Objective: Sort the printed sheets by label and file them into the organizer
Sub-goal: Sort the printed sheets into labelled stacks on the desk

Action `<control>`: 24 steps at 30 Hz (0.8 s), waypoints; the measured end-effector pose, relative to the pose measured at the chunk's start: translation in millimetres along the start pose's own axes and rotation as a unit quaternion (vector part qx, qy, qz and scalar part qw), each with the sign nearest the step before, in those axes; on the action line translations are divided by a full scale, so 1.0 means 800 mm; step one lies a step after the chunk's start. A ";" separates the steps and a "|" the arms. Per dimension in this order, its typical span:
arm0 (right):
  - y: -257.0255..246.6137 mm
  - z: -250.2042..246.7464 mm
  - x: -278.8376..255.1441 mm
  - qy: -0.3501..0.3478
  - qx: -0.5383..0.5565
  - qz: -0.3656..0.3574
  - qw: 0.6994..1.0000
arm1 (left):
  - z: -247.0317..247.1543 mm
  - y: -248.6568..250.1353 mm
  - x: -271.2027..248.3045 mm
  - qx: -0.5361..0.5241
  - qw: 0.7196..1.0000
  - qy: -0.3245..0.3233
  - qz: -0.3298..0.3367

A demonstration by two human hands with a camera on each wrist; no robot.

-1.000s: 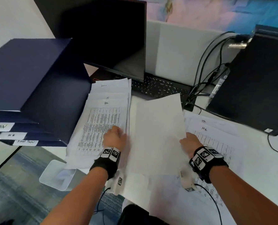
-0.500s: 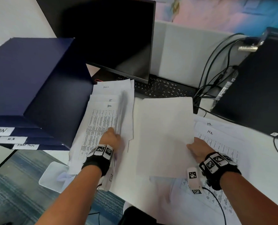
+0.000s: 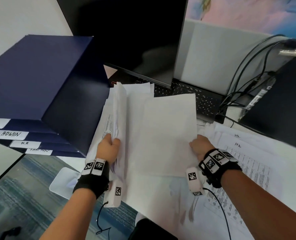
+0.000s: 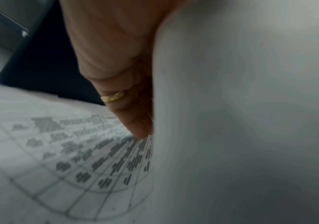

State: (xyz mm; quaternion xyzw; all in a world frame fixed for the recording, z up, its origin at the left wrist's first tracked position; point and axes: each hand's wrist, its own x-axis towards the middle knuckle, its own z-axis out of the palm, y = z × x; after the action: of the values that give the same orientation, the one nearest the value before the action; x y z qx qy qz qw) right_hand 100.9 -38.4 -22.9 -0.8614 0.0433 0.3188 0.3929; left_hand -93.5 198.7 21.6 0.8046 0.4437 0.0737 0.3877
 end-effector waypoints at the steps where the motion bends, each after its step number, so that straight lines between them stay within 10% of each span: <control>1: -0.011 0.012 0.004 0.004 0.021 0.005 1.000 | -0.010 0.001 0.002 0.000 1.000 0.001 0.001; 15: -0.135 0.154 -0.001 -0.048 -0.071 -0.009 0.996 | -0.053 -0.007 0.017 -0.058 0.998 -0.026 0.024; 24: -0.125 0.139 0.004 -0.066 -0.009 -0.050 0.996 | -0.018 0.002 0.023 -0.014 0.996 -0.071 0.047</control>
State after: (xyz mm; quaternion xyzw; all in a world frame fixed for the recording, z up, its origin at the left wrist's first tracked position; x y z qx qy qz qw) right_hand 78.6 109.2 -13.9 -0.8429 -0.0291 0.3556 0.4028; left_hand -88.1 220.7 28.5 0.8221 0.3760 0.0408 0.4256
